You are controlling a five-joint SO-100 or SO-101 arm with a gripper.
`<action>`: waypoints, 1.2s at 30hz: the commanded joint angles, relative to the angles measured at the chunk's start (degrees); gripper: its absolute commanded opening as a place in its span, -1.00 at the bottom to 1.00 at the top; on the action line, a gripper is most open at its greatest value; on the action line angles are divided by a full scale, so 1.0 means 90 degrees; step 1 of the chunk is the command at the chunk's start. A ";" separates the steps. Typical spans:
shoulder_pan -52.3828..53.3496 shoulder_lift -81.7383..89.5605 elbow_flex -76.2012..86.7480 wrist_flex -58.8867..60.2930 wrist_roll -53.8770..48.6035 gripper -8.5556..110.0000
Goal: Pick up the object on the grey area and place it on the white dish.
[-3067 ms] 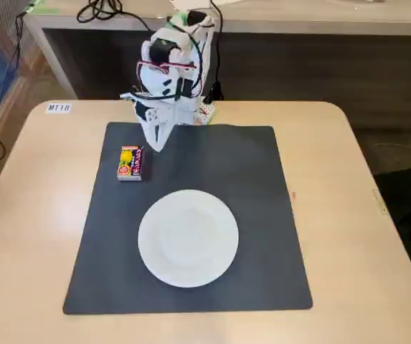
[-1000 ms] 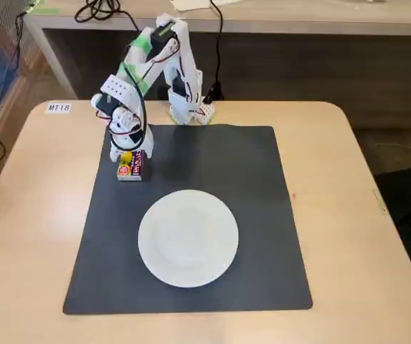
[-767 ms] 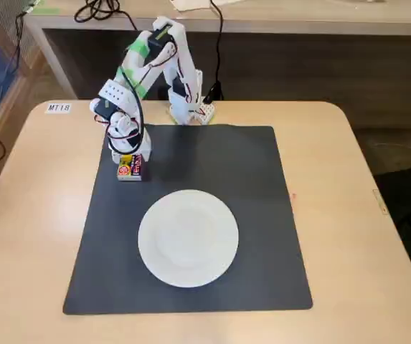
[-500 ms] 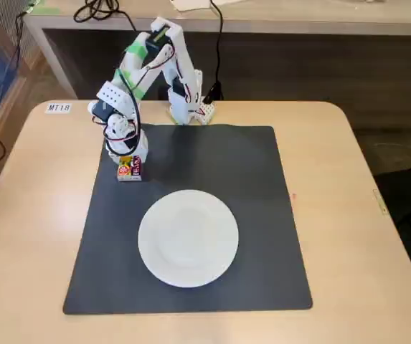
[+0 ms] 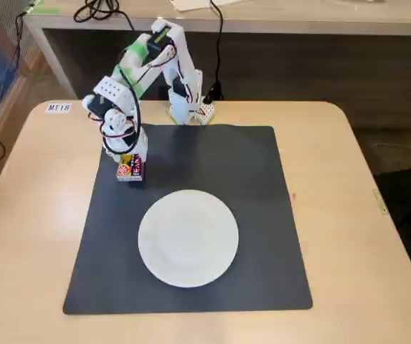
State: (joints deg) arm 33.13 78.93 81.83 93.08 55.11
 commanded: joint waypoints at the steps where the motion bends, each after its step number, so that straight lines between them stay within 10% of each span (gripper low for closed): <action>1: -0.0410 0.0312 -0.0752 0.0137 0.0225 -0.54; 36: -0.2832 -0.2988 -0.5156 0.0410 0.2461 -0.56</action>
State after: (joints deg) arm 8.88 52.03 40.96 96.77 75.94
